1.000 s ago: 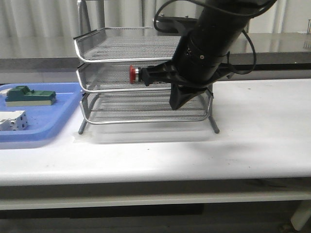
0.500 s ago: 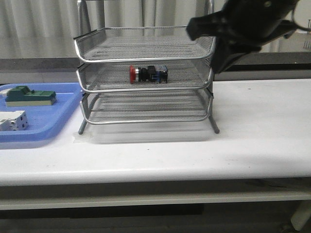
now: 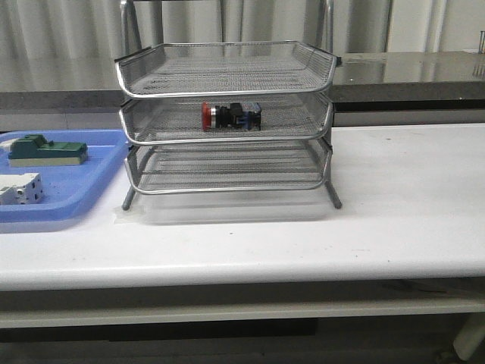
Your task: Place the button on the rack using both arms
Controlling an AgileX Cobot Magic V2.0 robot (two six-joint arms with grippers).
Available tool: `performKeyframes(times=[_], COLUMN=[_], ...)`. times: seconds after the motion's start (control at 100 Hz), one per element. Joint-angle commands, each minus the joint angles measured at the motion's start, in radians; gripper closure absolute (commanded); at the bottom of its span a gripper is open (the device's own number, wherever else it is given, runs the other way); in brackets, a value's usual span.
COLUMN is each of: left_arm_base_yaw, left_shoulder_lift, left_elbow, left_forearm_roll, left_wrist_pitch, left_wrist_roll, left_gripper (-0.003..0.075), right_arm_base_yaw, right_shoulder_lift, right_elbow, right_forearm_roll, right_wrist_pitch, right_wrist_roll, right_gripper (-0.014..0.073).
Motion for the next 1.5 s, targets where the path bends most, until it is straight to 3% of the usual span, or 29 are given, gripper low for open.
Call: performKeyframes(times=[0.0, 0.45, 1.29, 1.49], left_arm_base_yaw=[0.003, 0.003, 0.003, 0.003], left_shoulder_lift=[0.007, 0.007, 0.007, 0.007], left_elbow=[-0.028, -0.028, -0.028, -0.028], left_forearm_roll=[-0.011, -0.011, -0.011, -0.011], left_wrist_pitch=[-0.084, -0.084, -0.084, -0.084], left_wrist_roll=[-0.008, -0.008, -0.008, -0.008], left_gripper=[0.0716, 0.0716, 0.0716, 0.0716], right_arm_base_yaw=[-0.007, -0.007, -0.007, -0.008], right_shoulder_lift=[-0.103, -0.48, -0.498, -0.582], right_elbow=[0.021, 0.172, 0.176, 0.264], right_forearm_roll=[-0.009, -0.009, -0.009, -0.026], right_wrist_pitch=[-0.053, 0.001, 0.005, -0.078], right_wrist_roll=[-0.007, -0.007, -0.007, -0.007], right_gripper=[0.066, 0.066, 0.066, 0.066])
